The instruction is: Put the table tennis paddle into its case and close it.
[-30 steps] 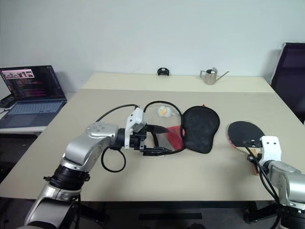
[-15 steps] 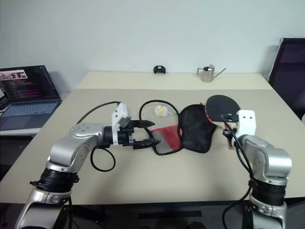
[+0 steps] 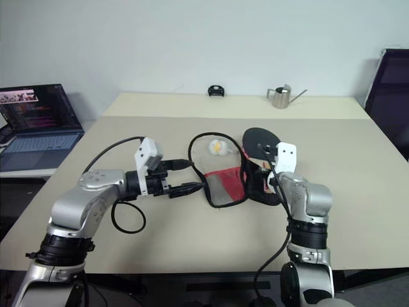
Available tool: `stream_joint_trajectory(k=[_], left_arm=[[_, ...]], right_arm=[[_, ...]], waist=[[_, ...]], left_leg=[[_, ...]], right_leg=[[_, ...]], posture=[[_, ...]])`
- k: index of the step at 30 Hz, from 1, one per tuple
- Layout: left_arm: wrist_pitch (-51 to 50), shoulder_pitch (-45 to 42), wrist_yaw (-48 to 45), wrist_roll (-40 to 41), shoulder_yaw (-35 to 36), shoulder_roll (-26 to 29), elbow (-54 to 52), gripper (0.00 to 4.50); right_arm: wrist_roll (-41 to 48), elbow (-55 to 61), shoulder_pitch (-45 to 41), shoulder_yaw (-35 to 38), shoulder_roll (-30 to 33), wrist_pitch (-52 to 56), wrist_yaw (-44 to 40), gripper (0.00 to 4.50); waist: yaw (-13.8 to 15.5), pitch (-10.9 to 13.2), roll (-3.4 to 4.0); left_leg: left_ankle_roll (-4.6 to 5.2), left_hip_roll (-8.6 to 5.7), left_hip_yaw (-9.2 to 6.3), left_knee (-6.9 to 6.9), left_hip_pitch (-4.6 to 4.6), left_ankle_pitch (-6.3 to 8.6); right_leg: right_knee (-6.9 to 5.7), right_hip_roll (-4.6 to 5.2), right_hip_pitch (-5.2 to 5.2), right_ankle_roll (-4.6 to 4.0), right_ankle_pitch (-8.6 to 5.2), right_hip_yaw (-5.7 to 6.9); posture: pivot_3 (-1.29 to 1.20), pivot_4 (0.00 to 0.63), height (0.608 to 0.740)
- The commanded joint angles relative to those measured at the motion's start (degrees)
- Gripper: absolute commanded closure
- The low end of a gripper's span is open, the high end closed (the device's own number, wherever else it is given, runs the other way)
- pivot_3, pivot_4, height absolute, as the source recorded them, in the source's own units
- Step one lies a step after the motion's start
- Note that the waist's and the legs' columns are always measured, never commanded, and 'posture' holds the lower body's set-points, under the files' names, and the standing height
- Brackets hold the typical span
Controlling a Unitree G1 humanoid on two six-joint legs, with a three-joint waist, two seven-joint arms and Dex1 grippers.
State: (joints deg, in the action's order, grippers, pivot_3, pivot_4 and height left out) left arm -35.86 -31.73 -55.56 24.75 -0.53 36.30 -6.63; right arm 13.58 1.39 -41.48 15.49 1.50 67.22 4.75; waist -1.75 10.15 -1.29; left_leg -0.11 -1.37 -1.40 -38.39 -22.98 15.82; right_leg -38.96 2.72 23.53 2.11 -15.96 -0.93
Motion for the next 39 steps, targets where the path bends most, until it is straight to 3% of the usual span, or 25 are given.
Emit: stream_joint_trajectory(k=[1,16,26,35,39], left_arm=[[0.3,0.0,0.4,1.0,0.9,0.3,-2.5,0.00],[0.9,-0.7,0.3,0.6,0.1,-0.7,-1.7,0.00],[0.8,-0.5,0.4,0.6,0.2,-0.6,-1.9,0.00],[1.5,-0.3,1.5,0.0,0.6,-0.5,-0.8,0.00],[1.8,-0.3,1.8,-0.1,0.7,-0.6,-0.3,0.00]], right_arm=[[-1.0,1.6,0.6,-1.4,0.7,-2.9,0.2,3.44],[-2.3,1.1,3.3,-1.1,-2.6,-3.0,3.7,3.44],[-4.6,0.5,3.9,-4.0,-1.6,-5.7,4.0,0.16],[0.9,16.6,6.2,-8.5,1.8,2.9,-4.4,0.03],[4.8,22.0,6.7,-7.2,6.7,8.2,-10.0,0.03]], waist=[[-0.1,0.0,0.00],[-0.1,0.0,0.00],[-0.1,0.0,0.00],[-0.1,0.0,0.00],[-0.1,0.0,0.00]], left_leg=[[0.00,0.01,0.00,0.00,0.00,0.00],[0.00,0.02,0.00,0.00,0.03,0.00],[0.00,0.02,0.01,0.00,0.03,0.00],[0.01,0.02,-0.01,0.00,0.02,0.00],[0.01,0.02,-0.02,-0.01,0.03,0.01]], right_leg=[[0.00,-0.01,0.00,0.00,0.00,0.00],[-0.01,-0.03,0.00,0.00,0.00,-0.01],[-0.02,-0.03,0.00,0.00,0.00,-0.01],[0.00,-0.03,-0.01,0.00,0.00,0.00],[-0.01,-0.03,-0.03,0.00,0.00,0.01]], posture=[[0.00,0.150,0.740],[0.00,0.150,0.740],[0.00,0.150,0.740],[0.00,0.150,0.740],[0.00,0.150,0.740]])
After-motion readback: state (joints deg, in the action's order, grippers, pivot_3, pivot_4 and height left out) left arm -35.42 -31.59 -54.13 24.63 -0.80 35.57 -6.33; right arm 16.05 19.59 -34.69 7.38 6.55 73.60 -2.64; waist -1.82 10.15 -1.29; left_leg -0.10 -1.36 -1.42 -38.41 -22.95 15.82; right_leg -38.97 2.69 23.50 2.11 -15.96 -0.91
